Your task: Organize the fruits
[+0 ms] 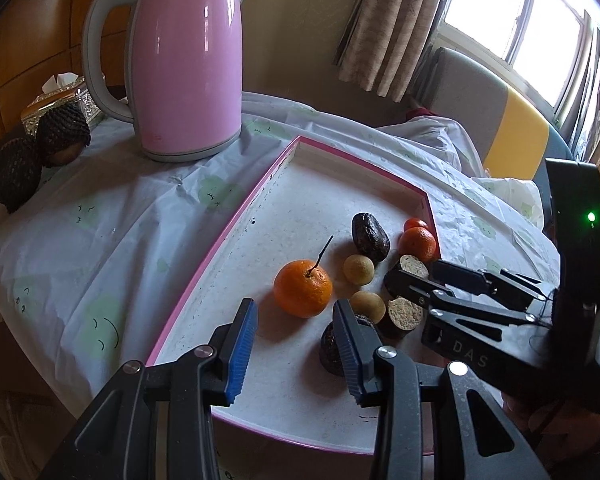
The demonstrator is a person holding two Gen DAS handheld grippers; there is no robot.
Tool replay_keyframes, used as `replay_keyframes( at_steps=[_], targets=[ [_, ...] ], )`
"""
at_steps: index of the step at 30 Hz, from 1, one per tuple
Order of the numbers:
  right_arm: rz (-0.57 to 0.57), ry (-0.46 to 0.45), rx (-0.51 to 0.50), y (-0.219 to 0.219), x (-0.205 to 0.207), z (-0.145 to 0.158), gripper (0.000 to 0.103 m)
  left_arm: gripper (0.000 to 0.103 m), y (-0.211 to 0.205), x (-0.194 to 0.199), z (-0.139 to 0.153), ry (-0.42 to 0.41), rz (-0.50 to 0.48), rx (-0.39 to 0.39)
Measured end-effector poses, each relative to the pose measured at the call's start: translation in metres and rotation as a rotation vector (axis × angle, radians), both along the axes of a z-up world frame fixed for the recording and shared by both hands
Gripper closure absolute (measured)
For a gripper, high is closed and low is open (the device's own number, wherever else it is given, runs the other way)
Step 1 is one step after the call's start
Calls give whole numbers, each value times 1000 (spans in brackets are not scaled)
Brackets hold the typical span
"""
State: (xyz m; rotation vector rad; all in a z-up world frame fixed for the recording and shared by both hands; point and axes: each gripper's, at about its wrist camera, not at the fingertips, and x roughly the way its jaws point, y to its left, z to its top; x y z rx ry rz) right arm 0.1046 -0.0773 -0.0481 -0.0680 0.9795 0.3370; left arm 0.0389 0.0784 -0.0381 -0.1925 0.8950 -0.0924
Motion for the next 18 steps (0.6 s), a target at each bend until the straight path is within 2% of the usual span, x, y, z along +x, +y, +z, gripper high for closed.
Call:
replay_keyframes(
  at_steps=[1,7,18],
  targets=[
    [6,-6,-9,1,-2,1,66,63,0,0,0,-1,1,2],
    [25,-37,-78,11,-9,0,78,63,0,-1,2,-4,6,2],
    [-7,-41,-55,8,0,-1,79,60,-2,-6,8,-14,2,8]
  ],
)
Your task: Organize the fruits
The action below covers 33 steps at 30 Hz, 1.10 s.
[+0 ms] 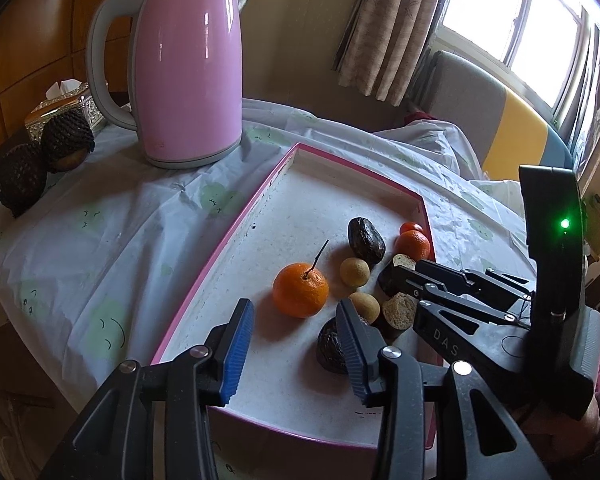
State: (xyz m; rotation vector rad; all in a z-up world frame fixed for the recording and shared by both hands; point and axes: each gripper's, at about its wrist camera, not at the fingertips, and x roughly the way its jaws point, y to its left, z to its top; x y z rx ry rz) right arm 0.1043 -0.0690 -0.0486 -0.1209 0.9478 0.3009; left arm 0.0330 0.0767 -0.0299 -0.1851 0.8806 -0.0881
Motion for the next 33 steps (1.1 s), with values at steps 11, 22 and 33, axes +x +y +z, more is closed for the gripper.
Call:
replay_keyframes(
  at_steps=[11,22,33],
  targets=[
    [-25,-35,48,-3,-18,17,64,59,-6,-9,6,-11,9,41],
    [-140,-93,74,-29,-56,30,40,53,-15,-23,22,-83,47,140],
    [-216,-105,83,-43,-83,30,34,30,-26,-41,43,-202,37,142]
  ],
)
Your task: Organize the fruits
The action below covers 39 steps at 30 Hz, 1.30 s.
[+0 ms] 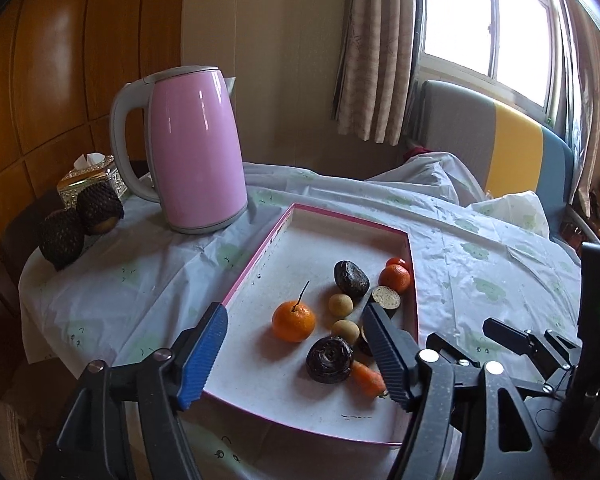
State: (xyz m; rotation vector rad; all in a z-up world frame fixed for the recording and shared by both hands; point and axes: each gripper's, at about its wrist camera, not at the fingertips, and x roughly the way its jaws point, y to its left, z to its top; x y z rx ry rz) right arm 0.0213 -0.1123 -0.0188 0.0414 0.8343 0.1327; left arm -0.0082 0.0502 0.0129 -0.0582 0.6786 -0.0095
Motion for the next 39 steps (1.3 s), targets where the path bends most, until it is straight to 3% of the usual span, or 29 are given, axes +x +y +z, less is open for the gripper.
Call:
replay_keyframes(
  at_steps=[16,39],
  targets=[
    [7,-23,5,1,-12,4,32,29,-5,-5,-2,-1,15,52],
    [18,-10,-3,6,-11,0,32,29,0,-4,-6,14,23,36]
  ],
)
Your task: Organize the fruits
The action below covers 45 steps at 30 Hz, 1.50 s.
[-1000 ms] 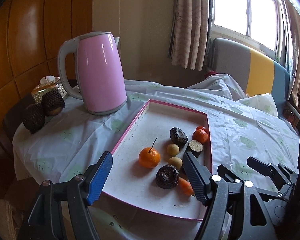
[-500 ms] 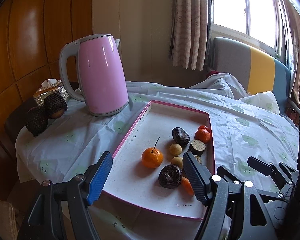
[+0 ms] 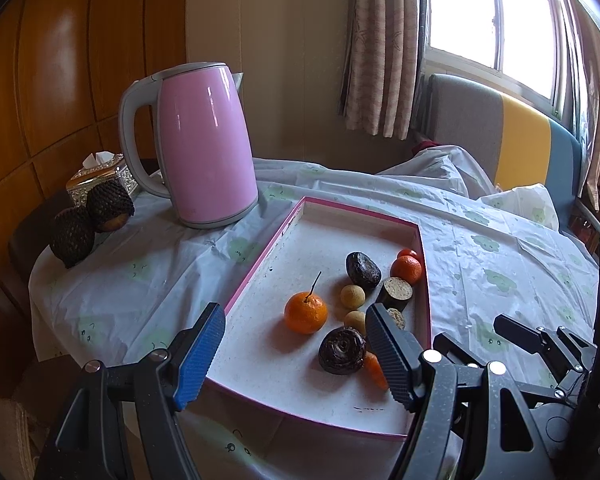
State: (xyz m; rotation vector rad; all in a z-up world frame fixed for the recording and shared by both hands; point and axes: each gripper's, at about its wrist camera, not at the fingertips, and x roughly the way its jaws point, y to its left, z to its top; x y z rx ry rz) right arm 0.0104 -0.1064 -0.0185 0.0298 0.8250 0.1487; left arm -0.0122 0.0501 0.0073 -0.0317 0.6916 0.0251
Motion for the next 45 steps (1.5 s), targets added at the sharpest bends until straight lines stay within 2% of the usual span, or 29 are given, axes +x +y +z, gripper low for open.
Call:
replay_keyframes(
  at_steps=[8,11,32,39,41,45],
  targets=[
    [6,0,-3,2,0,2,32,29,1,-1,1,-2,4,0],
    [5,-2,-3,2,-1,2,28,29,2,-1,2,-1,5,-1],
    [12,6,-9,3,1,-2,27,30,4,0,2,-3,1,-11],
    [-11,7,-5,-5,2,-4,27,40,0,3,0,10,-24,-24],
    [-19,-2,-13,-9,1,-4,27,50,-1,4,0,14,-41,-41],
    [-47,6,-13,-23,1,-6,27,50,-2,8,-3,49,-58,-77]
  ],
)
